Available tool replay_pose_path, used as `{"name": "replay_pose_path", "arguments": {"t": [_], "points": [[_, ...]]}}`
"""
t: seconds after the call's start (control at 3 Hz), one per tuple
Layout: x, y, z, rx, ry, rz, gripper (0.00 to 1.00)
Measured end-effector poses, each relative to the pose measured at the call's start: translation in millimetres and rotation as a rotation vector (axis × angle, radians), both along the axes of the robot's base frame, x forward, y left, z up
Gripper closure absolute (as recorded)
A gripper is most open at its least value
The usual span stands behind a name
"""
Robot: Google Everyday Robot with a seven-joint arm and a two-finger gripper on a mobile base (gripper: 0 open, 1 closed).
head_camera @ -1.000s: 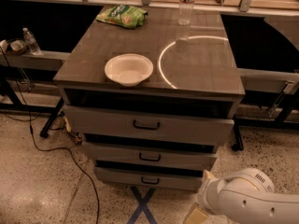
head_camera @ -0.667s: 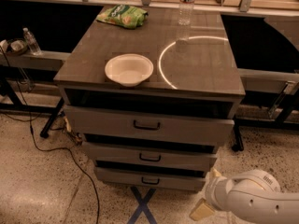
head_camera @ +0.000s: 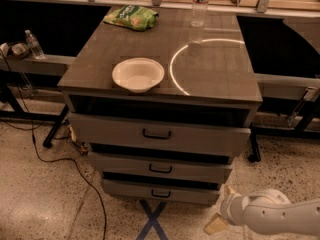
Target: Open bottom drawer
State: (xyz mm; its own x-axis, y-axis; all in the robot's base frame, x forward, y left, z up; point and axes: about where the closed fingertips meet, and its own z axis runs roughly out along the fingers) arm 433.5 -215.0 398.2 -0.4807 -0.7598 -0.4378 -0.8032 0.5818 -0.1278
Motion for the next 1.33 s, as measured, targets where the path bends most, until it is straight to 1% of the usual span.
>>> {"name": "replay_pose_path", "arguments": {"t": [0.33,0.67,1.0,1.33], "points": [[14,10,-46,0.046,-0.001,0.01,0.0],[24,17,-72,0.077,-0.006,0.003,0.0],[37,23,-96,0.118,-0.024,-0.026,0.0],[48,36,-129,0.168,-0.026,-0.053,0.0]]}}
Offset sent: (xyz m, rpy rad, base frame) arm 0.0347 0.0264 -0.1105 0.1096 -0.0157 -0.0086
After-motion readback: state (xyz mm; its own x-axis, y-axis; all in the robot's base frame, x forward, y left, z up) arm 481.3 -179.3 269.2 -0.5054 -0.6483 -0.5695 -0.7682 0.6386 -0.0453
